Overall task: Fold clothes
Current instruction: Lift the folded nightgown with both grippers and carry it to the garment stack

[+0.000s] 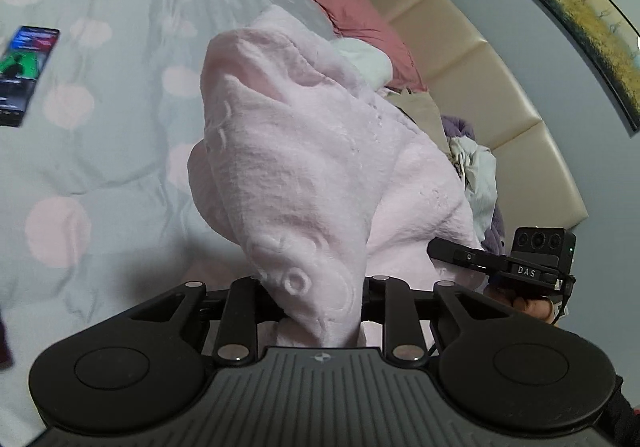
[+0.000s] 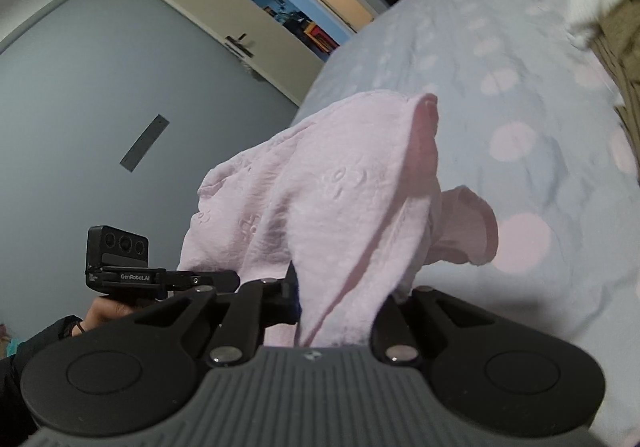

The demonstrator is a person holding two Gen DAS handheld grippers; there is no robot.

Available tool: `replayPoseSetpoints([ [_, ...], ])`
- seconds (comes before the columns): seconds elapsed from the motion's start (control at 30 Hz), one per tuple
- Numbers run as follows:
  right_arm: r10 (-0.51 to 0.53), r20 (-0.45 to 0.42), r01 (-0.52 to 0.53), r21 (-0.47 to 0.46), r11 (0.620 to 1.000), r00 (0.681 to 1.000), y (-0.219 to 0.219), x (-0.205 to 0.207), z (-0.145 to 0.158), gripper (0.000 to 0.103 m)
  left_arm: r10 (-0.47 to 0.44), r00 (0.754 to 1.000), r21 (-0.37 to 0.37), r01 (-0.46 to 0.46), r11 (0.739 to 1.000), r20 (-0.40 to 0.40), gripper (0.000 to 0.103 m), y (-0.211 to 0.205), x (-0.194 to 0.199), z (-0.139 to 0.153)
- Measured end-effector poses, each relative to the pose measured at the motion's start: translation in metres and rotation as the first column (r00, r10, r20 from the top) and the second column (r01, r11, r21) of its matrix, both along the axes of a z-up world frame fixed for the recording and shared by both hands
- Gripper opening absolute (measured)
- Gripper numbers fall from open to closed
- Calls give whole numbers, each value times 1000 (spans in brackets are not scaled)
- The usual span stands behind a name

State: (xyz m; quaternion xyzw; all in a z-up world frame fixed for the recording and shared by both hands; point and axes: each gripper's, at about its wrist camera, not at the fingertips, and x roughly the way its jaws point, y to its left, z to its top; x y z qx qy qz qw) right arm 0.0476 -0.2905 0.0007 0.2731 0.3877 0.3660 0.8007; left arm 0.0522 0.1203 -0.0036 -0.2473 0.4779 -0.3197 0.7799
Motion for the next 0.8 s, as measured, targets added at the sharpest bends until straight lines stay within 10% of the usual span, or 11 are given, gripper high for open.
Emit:
replayPoseSetpoints([
  [0.5, 231, -35, -233, -107, 966, 972, 214, 42, 54, 13, 194, 976, 5, -194, 981, -98, 22, 184, -29, 35],
  [0.8, 307, -77, -312, -61, 948, 949, 359, 68, 35, 13, 290, 953, 71, -285, 956, -89, 23, 306, -33, 36],
])
